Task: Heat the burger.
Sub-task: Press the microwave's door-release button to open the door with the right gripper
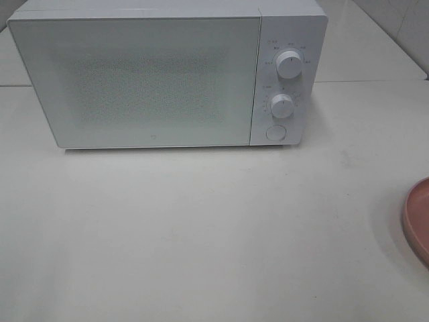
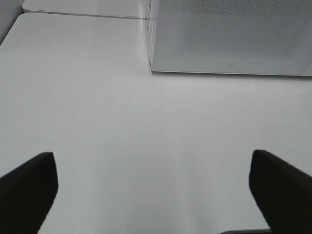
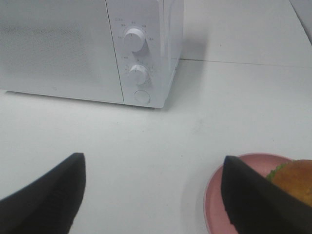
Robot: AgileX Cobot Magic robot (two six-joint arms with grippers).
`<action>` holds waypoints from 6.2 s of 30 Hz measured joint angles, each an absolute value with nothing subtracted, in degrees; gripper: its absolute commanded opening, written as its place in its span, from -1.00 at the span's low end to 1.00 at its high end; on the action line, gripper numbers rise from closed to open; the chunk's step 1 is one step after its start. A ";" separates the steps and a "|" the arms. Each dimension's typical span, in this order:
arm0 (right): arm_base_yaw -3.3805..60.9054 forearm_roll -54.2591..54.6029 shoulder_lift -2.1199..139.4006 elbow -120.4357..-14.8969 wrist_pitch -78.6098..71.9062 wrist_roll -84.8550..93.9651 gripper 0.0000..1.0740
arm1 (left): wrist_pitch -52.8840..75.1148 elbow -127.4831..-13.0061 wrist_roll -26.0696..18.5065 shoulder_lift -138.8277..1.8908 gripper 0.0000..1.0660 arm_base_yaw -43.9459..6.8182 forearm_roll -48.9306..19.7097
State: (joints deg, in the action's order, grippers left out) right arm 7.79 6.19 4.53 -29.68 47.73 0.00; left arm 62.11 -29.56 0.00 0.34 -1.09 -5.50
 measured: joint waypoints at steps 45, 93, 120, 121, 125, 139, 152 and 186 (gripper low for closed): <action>7.79 6.19 52.20 -29.68 1.09 -0.40 0.42 | 62.11 -29.56 0.00 0.34 0.87 -1.09 -5.50; 36.50 41.94 96.49 -17.25 -68.98 13.75 0.40 | 62.11 -29.56 0.00 0.34 0.87 -1.09 -5.50; 44.63 49.73 99.64 -21.31 -69.10 7.05 0.12 | 62.11 -29.56 0.00 0.34 0.87 -1.09 -5.50; 44.63 49.73 99.64 -21.31 -69.10 4.41 0.06 | 62.11 -29.56 0.00 0.34 0.87 -1.09 -5.50; 44.63 49.73 99.64 -21.31 -69.10 -10.49 -0.31 | 62.11 -29.56 0.00 0.34 0.87 -1.09 -5.50; 44.63 49.27 99.64 -21.43 -66.52 -53.23 -1.00 | 62.11 -29.56 0.00 0.34 0.87 -1.09 -5.50; 44.52 46.70 99.92 -21.49 -65.49 -64.86 -1.00 | 62.11 -29.56 0.00 0.34 0.87 -1.09 -5.50; 35.12 40.45 115.57 -36.67 -58.10 -76.38 -1.00 | 62.11 -29.56 0.00 0.34 0.87 -1.09 -5.50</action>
State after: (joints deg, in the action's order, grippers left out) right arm 35.12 40.45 115.57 -36.67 -58.10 -76.38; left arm 62.11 -29.56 0.00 0.34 -1.09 -5.50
